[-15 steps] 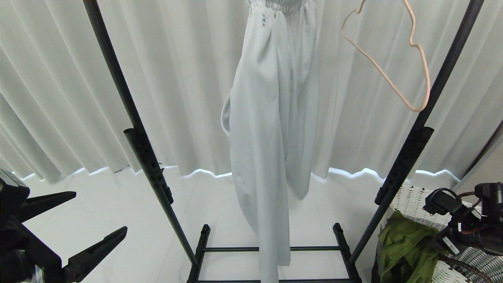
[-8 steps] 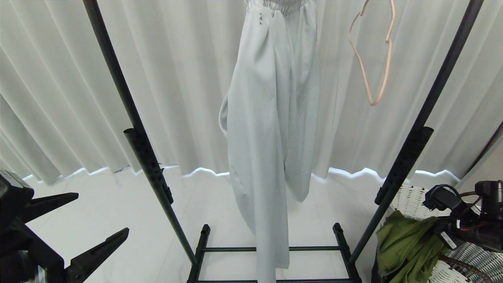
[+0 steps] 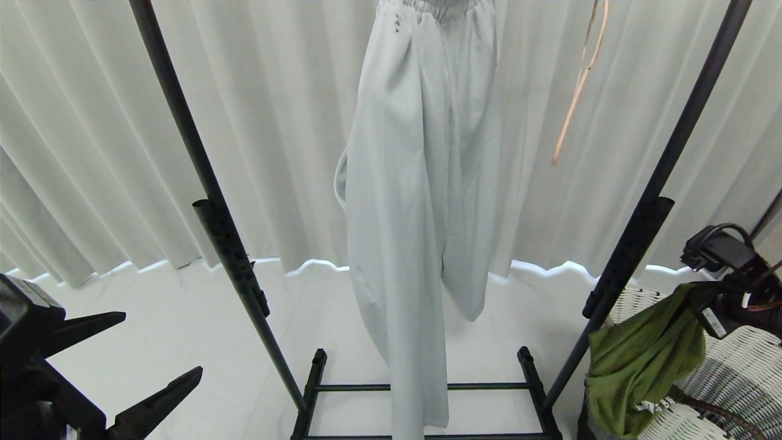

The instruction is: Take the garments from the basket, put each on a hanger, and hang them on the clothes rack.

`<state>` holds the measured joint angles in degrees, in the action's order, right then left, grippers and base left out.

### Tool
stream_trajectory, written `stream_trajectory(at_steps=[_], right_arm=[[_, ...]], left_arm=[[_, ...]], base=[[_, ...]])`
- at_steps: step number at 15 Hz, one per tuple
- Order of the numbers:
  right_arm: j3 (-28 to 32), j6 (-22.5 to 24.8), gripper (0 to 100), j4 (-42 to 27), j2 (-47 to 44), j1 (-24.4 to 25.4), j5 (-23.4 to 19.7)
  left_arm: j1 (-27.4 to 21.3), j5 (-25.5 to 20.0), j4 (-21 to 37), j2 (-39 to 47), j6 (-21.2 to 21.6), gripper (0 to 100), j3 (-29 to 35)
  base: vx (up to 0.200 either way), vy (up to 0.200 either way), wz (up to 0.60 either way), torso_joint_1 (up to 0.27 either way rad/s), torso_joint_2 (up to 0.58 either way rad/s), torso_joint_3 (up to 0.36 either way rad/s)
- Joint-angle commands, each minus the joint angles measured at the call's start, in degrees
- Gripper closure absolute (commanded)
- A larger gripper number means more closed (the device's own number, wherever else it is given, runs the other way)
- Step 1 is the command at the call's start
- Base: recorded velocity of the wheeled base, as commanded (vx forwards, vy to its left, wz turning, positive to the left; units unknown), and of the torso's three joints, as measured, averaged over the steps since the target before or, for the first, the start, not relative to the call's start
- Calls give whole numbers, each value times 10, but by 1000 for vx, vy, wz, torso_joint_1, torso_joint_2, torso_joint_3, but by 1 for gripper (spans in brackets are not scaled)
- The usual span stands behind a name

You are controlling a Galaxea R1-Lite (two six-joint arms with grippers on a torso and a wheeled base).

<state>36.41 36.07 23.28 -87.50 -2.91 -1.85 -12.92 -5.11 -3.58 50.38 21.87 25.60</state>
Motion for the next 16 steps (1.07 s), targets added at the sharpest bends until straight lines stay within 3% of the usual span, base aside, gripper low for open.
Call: stream_trajectory(at_steps=[1, 3, 9, 13, 16], right_arm=[[72, -2, 100, -86, 111, 34, 1], [110, -2, 100, -168, 156, 60, 0], [127, -7, 100, -241, 218, 119, 2], [159, -62, 100, -280, 239, 181, 1], [219, -122, 100, -312, 239, 261, 1]], left_arm=[[0, 0, 0, 0, -1, 0, -1], [0, 0, 0, 2, -1, 0, -2], [-30, -2, 0, 11, -1, 0, 3], [-83, -2, 0, 12, 0, 0, 10], [-157, -3, 0, 27, 0, 0, 23]], base=[[-200, 0, 0, 2, -12, -2], [-200, 0, 0, 5, 2, 5], [-200, 0, 0, 0, 5, 4], [-50, 0, 0, 1, -1, 1], [0, 0, 0, 0, 0, 0]])
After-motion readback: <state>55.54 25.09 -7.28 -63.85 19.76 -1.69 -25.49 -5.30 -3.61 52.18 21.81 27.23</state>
